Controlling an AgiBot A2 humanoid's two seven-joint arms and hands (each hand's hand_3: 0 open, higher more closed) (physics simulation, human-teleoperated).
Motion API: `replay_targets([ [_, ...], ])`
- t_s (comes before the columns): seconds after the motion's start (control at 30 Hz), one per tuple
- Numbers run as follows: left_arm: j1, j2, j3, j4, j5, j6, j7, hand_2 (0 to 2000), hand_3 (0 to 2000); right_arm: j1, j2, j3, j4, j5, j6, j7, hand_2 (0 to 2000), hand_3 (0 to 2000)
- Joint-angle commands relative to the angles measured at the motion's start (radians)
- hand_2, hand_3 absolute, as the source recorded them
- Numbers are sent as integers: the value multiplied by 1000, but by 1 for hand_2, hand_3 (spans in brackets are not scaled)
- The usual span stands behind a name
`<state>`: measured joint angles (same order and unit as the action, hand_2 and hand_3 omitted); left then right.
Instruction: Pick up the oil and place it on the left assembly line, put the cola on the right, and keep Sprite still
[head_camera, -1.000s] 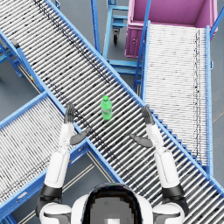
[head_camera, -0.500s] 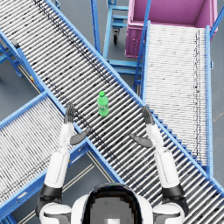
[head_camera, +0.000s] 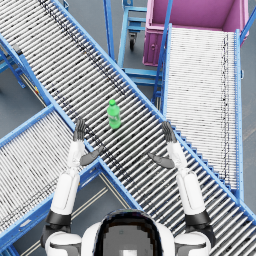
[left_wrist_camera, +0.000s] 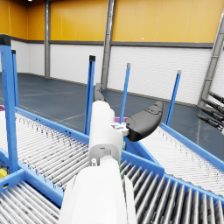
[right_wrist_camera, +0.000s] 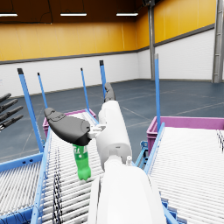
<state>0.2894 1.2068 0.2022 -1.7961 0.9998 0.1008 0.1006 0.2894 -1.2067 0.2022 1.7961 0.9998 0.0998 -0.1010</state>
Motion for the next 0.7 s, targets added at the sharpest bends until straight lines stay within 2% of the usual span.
replay_targets([
  [0.03, 0, 0, 0, 0, 0, 0, 0, 0, 0, 0, 0, 0, 0, 0, 0, 0, 0, 0],
  [0.7, 0, 0, 0, 0, 0, 0, 0, 0, 0, 0, 0, 0, 0, 0, 0, 0, 0, 0],
])
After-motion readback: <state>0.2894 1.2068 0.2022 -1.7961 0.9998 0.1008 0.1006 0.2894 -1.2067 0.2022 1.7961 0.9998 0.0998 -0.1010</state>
